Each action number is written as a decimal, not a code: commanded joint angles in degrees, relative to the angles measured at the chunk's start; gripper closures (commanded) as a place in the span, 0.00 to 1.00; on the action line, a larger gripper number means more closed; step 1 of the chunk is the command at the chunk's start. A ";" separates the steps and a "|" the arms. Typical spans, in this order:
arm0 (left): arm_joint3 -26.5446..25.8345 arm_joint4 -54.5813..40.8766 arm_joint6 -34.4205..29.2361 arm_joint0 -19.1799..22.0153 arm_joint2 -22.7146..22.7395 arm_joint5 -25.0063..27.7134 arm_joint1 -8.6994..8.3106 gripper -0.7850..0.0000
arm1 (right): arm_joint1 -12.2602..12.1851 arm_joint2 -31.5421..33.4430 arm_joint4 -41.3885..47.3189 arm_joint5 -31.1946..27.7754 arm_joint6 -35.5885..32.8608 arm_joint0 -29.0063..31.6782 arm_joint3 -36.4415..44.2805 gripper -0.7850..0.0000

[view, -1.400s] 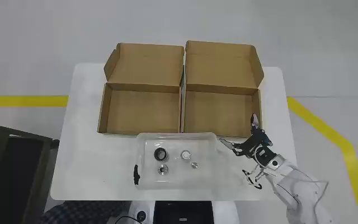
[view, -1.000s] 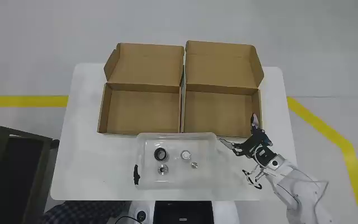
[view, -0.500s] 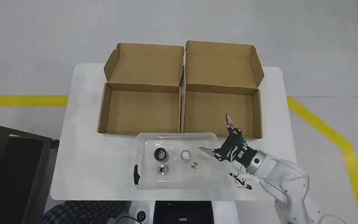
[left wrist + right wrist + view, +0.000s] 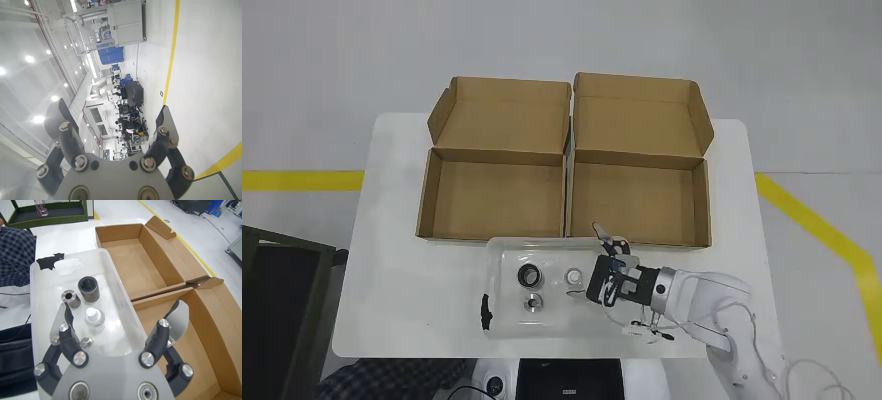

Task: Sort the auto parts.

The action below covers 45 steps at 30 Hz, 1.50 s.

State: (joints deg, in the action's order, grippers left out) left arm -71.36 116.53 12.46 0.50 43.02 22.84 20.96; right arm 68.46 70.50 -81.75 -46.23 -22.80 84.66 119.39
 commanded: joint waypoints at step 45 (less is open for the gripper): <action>0.00 0.00 0.00 0.00 0.00 0.00 0.00 0.00 | -1.13 -10.28 1.82 2.08 -14.20 -6.53 -7.09 0.35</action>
State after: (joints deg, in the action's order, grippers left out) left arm -71.36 116.53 12.46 0.50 43.02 22.84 20.96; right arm 67.33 60.33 -80.00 -44.24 -37.01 78.25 112.47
